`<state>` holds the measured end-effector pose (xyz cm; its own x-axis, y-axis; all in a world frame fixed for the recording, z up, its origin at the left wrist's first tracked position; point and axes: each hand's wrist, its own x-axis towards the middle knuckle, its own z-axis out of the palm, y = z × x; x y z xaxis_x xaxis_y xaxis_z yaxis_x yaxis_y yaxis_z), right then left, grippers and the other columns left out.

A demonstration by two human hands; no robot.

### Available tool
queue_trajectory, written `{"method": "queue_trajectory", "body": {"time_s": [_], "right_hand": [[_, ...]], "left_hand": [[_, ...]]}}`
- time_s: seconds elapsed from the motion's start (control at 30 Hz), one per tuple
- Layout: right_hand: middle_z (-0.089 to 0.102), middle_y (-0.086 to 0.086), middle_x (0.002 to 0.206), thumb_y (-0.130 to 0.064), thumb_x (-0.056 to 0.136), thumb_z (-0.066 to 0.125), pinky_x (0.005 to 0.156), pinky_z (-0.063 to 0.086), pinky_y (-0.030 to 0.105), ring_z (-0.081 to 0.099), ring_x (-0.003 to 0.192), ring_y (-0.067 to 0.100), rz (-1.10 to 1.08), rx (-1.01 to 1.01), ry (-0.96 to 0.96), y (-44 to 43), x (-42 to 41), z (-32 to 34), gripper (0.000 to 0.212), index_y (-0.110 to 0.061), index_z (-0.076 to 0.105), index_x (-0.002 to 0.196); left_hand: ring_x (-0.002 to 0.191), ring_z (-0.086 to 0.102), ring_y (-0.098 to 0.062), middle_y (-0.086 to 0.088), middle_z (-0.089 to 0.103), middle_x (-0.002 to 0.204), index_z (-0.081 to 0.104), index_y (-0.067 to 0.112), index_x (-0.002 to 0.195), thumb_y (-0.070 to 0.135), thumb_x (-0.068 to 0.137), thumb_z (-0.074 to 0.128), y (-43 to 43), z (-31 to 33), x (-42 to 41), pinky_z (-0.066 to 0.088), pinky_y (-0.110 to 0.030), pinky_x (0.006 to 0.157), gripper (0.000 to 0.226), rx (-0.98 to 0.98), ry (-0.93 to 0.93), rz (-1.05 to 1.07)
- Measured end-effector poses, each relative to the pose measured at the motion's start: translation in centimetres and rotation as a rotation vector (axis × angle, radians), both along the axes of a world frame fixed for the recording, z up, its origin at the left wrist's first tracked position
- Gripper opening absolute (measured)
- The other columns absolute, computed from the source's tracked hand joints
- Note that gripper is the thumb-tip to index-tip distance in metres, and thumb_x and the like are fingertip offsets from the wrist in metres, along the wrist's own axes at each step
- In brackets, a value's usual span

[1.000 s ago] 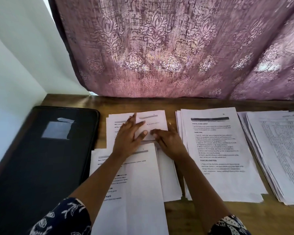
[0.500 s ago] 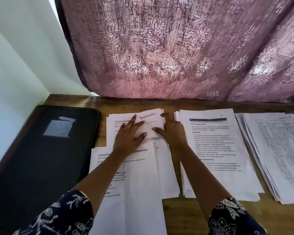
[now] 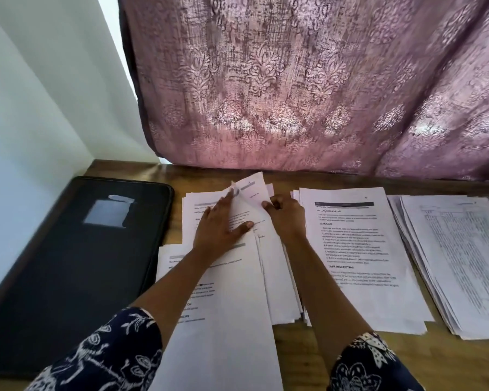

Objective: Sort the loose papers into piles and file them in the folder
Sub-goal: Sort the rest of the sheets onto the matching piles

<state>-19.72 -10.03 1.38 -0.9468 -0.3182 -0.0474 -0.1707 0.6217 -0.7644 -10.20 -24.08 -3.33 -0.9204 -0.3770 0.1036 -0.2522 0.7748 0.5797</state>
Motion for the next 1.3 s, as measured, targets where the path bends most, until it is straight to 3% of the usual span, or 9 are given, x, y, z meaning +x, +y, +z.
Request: {"method": "queue_trajectory", "body": {"time_s": [0.13, 0.23, 0.3, 0.43, 0.53, 0.7, 0.87, 1.1, 1.3], "right_hand": [[0.066, 0.010, 0.082, -0.028, 0.087, 0.067, 0.068, 0.038, 0.031, 0.060, 0.081, 0.027, -0.076, -0.066, -0.034, 1.7, -1.4, 1.4, 0.025, -0.004, 0.068, 0.084], [0.059, 0.007, 0.074, -0.029, 0.088, 0.066, 0.066, 0.037, 0.031, 0.056, 0.075, 0.025, -0.084, -0.008, 0.036, 3.7, -2.1, 4.1, 0.024, -0.007, 0.066, 0.079], [0.062, 0.011, 0.078, -0.027, 0.089, 0.064, 0.068, 0.037, 0.029, 0.058, 0.079, 0.026, -0.092, 0.017, 0.128, 5.3, -2.6, 6.6, 0.016, -0.013, 0.066, 0.083], [0.069, 0.016, 0.099, -0.023, 0.092, 0.062, 0.075, 0.039, 0.028, 0.063, 0.094, 0.031, -0.118, 0.110, 0.354, 9.1, -2.2, 12.3, 0.019, -0.007, 0.067, 0.100], [0.070, 0.014, 0.096, -0.027, 0.092, 0.061, 0.080, 0.045, 0.034, 0.063, 0.092, 0.031, -0.068, 0.156, 0.458, 11.6, -1.5, 15.6, 0.020, -0.010, 0.067, 0.101], [0.069, 0.012, 0.098, -0.031, 0.091, 0.063, 0.085, 0.048, 0.041, 0.061, 0.095, 0.033, 0.007, 0.225, 0.458, 14.2, -0.4, 18.3, 0.021, -0.014, 0.068, 0.102], [0.068, 0.017, 0.097, -0.028, 0.089, 0.066, 0.087, 0.048, 0.042, 0.061, 0.097, 0.035, 0.060, 0.218, 0.398, 14.1, 0.6, 17.1, 0.021, -0.010, 0.068, 0.100], [0.061, 0.010, 0.079, -0.021, 0.090, 0.065, 0.072, 0.040, 0.031, 0.059, 0.083, 0.029, 0.088, 0.187, 0.336, 13.9, 1.5, 14.8, 0.012, -0.010, 0.067, 0.092], [0.055, 0.005, 0.074, -0.019, 0.089, 0.066, 0.072, 0.040, 0.035, 0.052, 0.077, 0.023, 0.075, 0.157, 0.385, 14.5, 1.7, 13.6, 0.010, -0.014, 0.061, 0.081]], "left_hand": [[0.149, 0.005, -0.014, 0.007, 0.004, 0.162, 0.004, 0.034, 0.154, 0.076, 0.083, 0.018, -0.2, -0.5, 0.6, 0.006, -0.051, 0.119, 0.084, -0.100, -0.095, -0.068], [0.149, 0.002, -0.014, 0.008, 0.001, 0.162, 0.002, 0.035, 0.153, 0.073, 0.089, 0.023, -0.1, -0.3, 0.5, 0.003, -0.052, 0.118, 0.078, -0.146, -0.166, -0.095], [0.149, -0.001, -0.015, 0.006, -0.001, 0.162, 0.000, 0.035, 0.153, 0.070, 0.091, 0.023, 0.0, -0.4, 0.3, 0.000, -0.051, 0.117, 0.075, -0.202, -0.248, -0.117], [0.149, -0.008, -0.016, 0.004, -0.007, 0.162, 0.004, 0.035, 0.154, 0.069, 0.092, 0.022, 0.1, -0.3, 0.0, -0.003, -0.051, 0.117, 0.073, -0.309, -0.382, -0.134], [0.149, 0.000, -0.016, 0.004, 0.003, 0.163, 0.014, 0.034, 0.153, 0.066, 0.094, 0.026, 0.2, 0.4, -0.3, -0.001, -0.052, 0.117, 0.068, -0.264, -0.386, -0.136], [0.136, 0.038, -0.018, 0.004, 0.045, 0.148, 0.041, 0.027, 0.144, 0.058, 0.095, 0.041, 0.0, 3.0, 2.5, 0.009, -0.047, 0.117, 0.058, -0.335, -0.302, -0.187], [0.130, 0.041, -0.019, 0.004, 0.046, 0.142, 0.048, 0.028, 0.138, 0.064, 0.083, 0.057, 0.6, 3.0, 6.1, 0.019, -0.041, 0.114, 0.066, -0.470, -0.348, -0.288], [0.123, 0.044, -0.016, 0.008, 0.053, 0.129, 0.059, 0.031, 0.123, 0.056, 0.077, 0.071, 0.6, 2.7, 6.4, 0.034, -0.035, 0.100, 0.054, -0.219, -0.283, -0.245], [0.121, 0.042, -0.020, 0.005, 0.052, 0.125, 0.054, 0.029, 0.119, 0.045, 0.079, 0.074, 1.1, 3.3, 6.0, 0.032, -0.038, 0.096, 0.047, -0.161, -0.347, -0.233]]}}
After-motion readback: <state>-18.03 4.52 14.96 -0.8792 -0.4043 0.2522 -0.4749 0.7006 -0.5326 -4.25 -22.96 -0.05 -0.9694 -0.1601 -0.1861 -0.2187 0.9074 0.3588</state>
